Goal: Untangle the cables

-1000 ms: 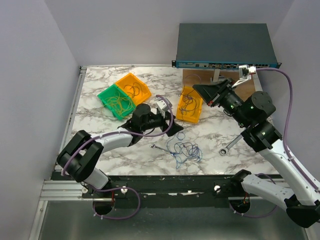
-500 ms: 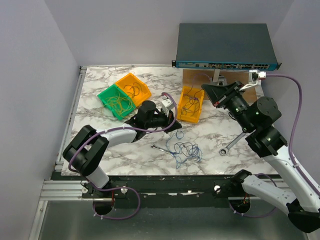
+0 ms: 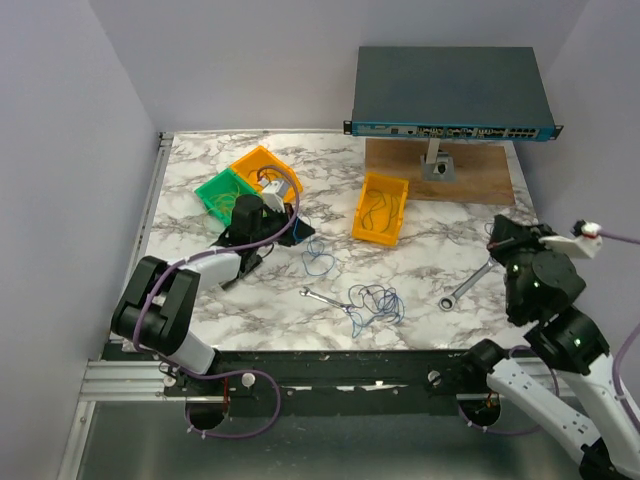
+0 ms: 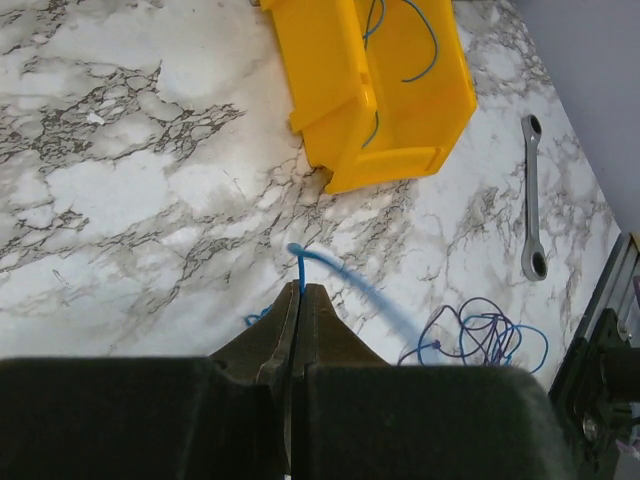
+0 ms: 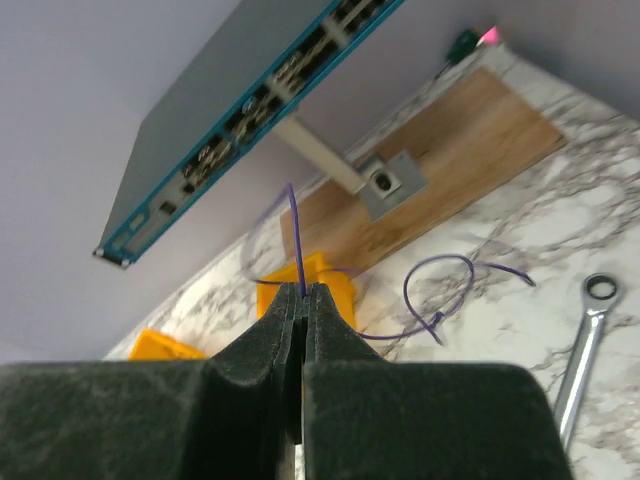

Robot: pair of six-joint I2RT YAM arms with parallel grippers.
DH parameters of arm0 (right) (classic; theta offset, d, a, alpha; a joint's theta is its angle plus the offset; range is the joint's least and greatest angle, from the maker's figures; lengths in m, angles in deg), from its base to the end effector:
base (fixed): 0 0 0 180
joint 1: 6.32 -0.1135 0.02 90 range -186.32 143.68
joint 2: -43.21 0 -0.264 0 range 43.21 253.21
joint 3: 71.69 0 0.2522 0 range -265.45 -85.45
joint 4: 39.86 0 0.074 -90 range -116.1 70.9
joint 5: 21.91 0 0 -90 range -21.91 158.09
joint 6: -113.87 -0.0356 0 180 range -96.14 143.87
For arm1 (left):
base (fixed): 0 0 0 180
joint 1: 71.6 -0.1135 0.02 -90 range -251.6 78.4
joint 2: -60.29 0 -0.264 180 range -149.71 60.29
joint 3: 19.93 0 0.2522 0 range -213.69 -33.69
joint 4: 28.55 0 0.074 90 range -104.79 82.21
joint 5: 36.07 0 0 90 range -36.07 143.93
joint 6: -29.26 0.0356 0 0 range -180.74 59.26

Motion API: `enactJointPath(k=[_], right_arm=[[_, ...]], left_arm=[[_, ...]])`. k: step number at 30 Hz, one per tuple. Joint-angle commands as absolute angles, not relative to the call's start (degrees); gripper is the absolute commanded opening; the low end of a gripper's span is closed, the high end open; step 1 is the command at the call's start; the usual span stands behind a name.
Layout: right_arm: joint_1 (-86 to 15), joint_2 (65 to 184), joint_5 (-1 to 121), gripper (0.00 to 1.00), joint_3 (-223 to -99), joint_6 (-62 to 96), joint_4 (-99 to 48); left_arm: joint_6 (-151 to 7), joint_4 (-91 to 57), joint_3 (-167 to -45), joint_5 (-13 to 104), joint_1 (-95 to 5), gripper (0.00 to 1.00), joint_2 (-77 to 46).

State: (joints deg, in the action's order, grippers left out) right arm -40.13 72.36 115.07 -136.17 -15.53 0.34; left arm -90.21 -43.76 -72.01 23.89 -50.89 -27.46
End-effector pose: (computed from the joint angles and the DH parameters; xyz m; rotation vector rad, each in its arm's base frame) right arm 0.0919 0.0302 0.3796 0.6804 1.4892 0.3022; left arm 0.2862 -0.1273 0.1936 0.2186 2.0217 -1.0743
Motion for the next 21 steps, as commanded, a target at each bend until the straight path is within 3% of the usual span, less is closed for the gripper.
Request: enactJointPath(k=[1,10,18,21], right_arm=[[-40.1,66.8,128.2,0.01,-135.0,-13.3,4.5],[-40.2,69.0,116.8,0.01,-128.7,-17.8,9.0],[-40.2,73.3,107.1,0.01,-120.9,-24.3,5.1],[-40.2,75.4,104.6,0.01,-118.8,-24.4,3.2]], left_arm=[[-90.9,-40.3,-72.4,29.4,-50.3,0.0,-25.1],[-86.3,-35.7,-73.7,30.7,-49.5,0.0,-21.8],[-80.2,-8.3,-82.2,48.6,-43.7,0.01,-22.6],[-79.3,-3.3,-84.4,52.8,-41.1,0.1,-25.3]])
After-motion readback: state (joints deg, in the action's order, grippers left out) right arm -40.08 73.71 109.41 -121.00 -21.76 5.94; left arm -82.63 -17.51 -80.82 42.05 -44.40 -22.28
